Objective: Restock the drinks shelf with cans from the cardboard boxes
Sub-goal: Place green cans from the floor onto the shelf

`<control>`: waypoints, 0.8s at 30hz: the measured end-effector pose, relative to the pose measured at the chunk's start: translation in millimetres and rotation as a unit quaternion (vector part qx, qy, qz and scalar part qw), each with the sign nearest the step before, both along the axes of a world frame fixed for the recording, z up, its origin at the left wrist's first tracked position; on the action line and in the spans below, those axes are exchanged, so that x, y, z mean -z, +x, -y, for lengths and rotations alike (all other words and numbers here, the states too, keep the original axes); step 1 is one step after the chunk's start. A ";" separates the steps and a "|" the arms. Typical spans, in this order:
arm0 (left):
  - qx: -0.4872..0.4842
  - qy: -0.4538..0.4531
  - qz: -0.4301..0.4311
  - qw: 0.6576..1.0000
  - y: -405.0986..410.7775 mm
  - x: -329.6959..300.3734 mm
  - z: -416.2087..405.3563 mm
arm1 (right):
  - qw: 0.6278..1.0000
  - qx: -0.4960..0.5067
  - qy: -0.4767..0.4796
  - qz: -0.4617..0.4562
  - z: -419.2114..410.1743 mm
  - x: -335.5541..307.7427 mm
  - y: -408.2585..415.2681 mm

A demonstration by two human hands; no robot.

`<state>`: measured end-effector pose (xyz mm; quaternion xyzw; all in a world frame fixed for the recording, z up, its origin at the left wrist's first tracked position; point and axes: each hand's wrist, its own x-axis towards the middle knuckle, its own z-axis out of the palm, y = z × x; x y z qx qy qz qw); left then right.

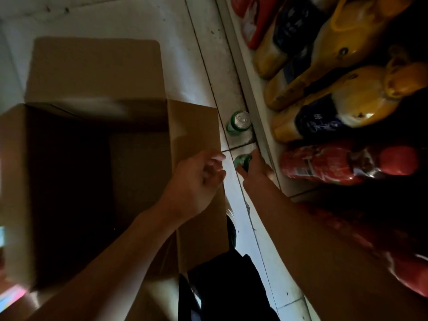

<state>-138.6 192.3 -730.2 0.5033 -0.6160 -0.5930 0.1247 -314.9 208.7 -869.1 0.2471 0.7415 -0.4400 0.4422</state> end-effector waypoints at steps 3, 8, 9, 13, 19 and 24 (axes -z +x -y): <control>-0.010 0.024 0.043 0.999 2.7 -21.8 -3.5 | 0.999 0.048 -0.013 -0.003 -26.7 -40.8 12.1; 0.067 0.060 0.060 0.994 3.6 -113.0 -3.8 | 0.999 -0.030 -0.032 0.017 -68.7 -199.0 25.5; 0.142 0.017 0.094 0.985 3.0 -135.7 -4.6 | 0.997 -0.055 -0.045 0.029 -76.7 -238.4 28.5; 0.293 -0.052 0.098 0.950 -1.7 -244.4 -14.7 | 0.986 -0.119 -0.108 0.052 -100.9 -400.6 40.3; 0.272 -0.144 0.005 0.951 -6.4 -461.9 -67.0 | 0.967 -0.180 -0.177 -0.023 -148.3 -646.4 43.5; 0.274 -0.181 -0.055 0.943 -22.1 -607.3 -123.7 | 0.929 -0.245 -0.227 -0.157 -228.8 -808.4 46.1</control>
